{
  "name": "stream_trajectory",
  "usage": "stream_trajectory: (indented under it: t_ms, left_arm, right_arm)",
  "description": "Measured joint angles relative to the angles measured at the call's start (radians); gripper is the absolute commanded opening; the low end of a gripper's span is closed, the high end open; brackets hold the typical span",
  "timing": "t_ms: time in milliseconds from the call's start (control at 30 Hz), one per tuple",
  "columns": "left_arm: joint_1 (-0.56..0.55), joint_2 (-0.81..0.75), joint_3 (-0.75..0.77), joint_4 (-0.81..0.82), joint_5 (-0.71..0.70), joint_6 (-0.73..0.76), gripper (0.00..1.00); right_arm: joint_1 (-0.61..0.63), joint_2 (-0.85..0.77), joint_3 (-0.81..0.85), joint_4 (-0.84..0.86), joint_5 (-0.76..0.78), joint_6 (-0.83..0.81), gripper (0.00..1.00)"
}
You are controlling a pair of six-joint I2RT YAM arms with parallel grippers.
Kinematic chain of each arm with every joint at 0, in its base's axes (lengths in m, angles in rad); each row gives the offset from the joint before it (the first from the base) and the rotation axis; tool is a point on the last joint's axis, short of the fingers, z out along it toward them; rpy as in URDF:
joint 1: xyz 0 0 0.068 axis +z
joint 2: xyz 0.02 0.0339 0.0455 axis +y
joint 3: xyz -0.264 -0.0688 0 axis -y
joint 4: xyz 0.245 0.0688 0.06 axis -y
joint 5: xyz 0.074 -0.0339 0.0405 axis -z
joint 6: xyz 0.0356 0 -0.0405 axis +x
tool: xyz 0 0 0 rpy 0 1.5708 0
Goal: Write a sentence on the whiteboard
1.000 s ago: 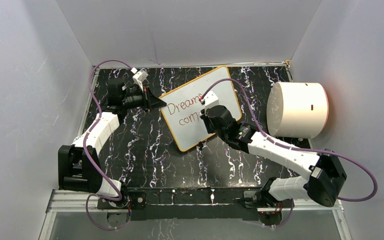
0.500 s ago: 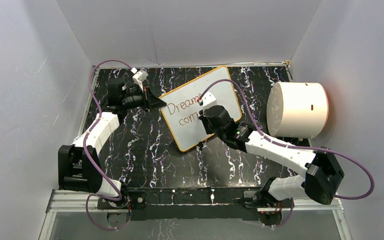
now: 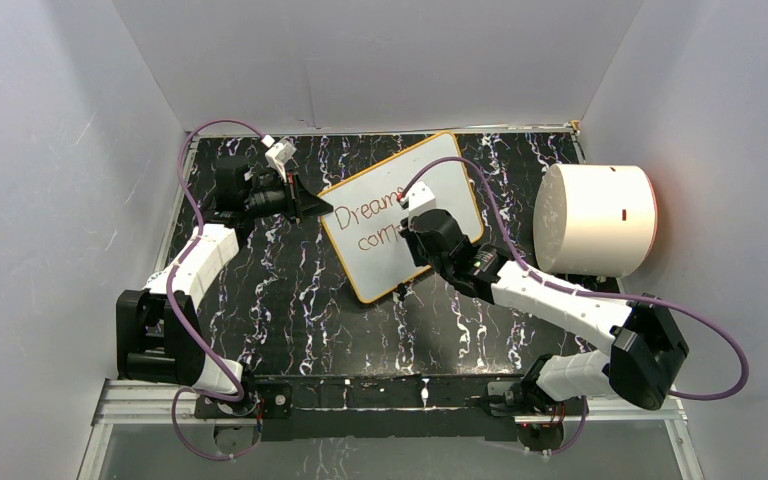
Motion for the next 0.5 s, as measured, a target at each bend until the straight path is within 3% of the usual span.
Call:
stream_trajectory:
  t_ms: [500]
  left_arm:
    - [0.0, 0.001, 0.001, 0.0, 0.0, 0.0, 0.0]
  right_arm:
    - [-0.012, -0.007, -0.013, 0.016, 0.012, -0.019, 0.0]
